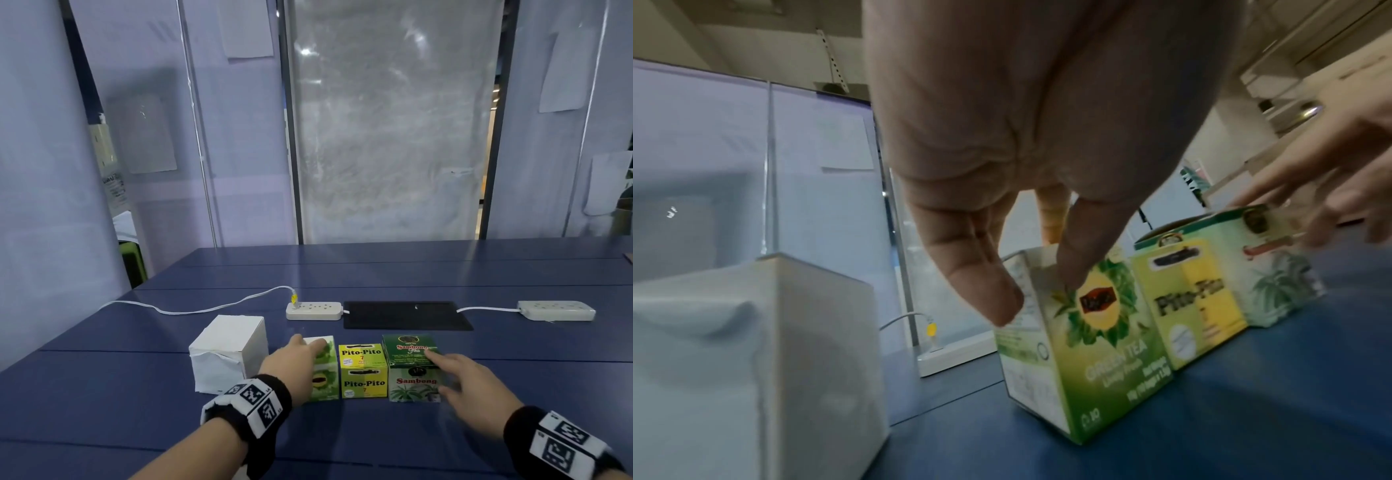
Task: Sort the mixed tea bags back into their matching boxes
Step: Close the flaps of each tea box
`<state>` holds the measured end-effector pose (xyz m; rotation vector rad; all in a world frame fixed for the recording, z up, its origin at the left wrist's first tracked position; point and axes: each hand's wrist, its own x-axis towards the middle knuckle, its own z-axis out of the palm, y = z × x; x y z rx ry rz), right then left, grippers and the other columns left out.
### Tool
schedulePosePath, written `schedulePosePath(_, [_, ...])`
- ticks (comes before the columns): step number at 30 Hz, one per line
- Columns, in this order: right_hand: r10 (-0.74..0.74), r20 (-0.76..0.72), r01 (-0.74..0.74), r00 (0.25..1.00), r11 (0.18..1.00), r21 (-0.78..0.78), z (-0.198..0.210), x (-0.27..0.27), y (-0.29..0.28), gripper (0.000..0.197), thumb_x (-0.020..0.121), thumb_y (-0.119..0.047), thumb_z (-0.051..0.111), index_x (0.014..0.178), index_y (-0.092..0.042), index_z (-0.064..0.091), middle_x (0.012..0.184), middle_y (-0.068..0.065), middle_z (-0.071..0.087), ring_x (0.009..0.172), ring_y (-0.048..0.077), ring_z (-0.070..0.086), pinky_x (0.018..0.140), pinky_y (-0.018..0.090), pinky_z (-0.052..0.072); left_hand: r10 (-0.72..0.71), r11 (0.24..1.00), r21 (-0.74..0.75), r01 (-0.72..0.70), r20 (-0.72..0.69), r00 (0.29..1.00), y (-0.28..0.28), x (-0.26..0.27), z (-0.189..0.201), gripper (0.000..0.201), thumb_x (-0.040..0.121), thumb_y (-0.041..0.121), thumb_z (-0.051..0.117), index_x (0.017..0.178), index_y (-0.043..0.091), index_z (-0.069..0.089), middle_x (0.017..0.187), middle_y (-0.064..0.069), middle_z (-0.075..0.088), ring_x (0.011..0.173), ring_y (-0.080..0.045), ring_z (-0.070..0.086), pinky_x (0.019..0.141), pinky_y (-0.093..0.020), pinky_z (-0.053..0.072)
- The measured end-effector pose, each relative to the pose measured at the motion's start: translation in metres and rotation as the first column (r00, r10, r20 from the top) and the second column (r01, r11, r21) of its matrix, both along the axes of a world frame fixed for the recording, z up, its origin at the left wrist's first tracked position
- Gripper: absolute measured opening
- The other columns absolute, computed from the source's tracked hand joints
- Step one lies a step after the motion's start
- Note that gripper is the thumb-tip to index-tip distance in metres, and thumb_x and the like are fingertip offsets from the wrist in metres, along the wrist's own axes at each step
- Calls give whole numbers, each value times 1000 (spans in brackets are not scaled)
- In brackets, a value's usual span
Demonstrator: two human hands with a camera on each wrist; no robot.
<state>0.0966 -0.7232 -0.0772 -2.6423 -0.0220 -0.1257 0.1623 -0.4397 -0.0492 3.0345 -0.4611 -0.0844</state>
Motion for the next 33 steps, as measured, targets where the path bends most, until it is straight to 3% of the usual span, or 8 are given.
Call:
schedulePosePath(7, [-7, 2, 7, 1000, 999, 32, -2, -1, 3, 64, 93, -17, 57, 149, -31, 29, 138, -8, 42, 124, 10, 44, 105, 21, 36, 27, 995, -93, -25, 20, 999, -5, -1, -2, 78, 81, 8, 54, 144, 36, 17, 142, -3, 31, 110, -28, 58, 83, -35, 52])
schedulePosePath(10, [-14, 1, 14, 1000, 999, 46, -1, -3, 2, 70, 92, -18, 58, 150, -33, 22, 140, -8, 40, 126, 10, 42, 106, 23, 36, 120, 981, -175, -85, 201, 972, 18, 2, 13, 69, 75, 20, 55, 138, 33, 31, 137, 2, 36, 113, -24, 53, 85, -35, 50])
schedulePosePath(12, [-27, 9, 26, 1000, 998, 54, -1, -3, 0, 72, 92, -19, 58, 150, -33, 19, 141, -6, 40, 127, 12, 42, 105, 25, 37, 187, 981, -109, -160, 312, 932, 45, 6, 25, 62, 72, 26, 53, 132, 34, 39, 134, 2, 38, 118, -26, 43, 89, -37, 46])
schedulePosePath(16, [-37, -13, 38, 999, 997, 64, 0, -1, -1, 68, 93, -18, 57, 150, -31, 23, 144, -3, 40, 130, 15, 41, 106, 23, 34, 367, 923, 85, -375, 93, 926, 101, 16, 27, 70, 75, 35, 51, 139, 44, 26, 153, 3, 13, 138, -37, 16, 106, -55, 24])
schedulePosePath(20, [-61, -50, 63, 997, 997, 52, 1, 1, 3, 67, 94, -20, 56, 150, -31, 21, 145, -2, 42, 129, 17, 43, 102, 23, 36, 268, 931, -235, -281, -86, 960, 127, 16, 10, 47, 79, 19, 55, 126, 22, 47, 121, -1, 40, 109, -26, 53, 89, -29, 45])
schedulePosePath(24, [-74, -63, 79, 995, 994, 74, 3, 2, 6, 69, 93, -17, 57, 150, -32, 21, 143, 0, 45, 123, 18, 48, 96, 20, 38, 203, 933, -299, -198, -15, 979, 117, 17, -2, 45, 85, 15, 51, 126, 34, 48, 117, 3, 39, 107, -26, 54, 97, -34, 43])
schedulePosePath(30, [-67, -64, 75, 996, 988, 135, -3, 5, 10, 69, 91, -17, 59, 149, -34, 24, 122, -2, 56, 84, 8, 50, 76, 16, 40, 125, 962, -250, -114, 30, 992, 85, 20, -11, 54, 89, 14, 44, 134, 43, 41, 113, 6, 28, 93, -22, 50, 89, -28, 43])
schedulePosePath(33, [-67, -62, 76, 996, 987, 143, -1, 4, 11, 69, 90, -15, 59, 149, -32, 26, 126, -1, 55, 94, 12, 56, 81, 17, 42, 141, 968, -213, -134, 22, 990, 78, 16, -7, 57, 89, 9, 41, 134, 44, 39, 113, 5, 28, 87, -22, 50, 86, -29, 46])
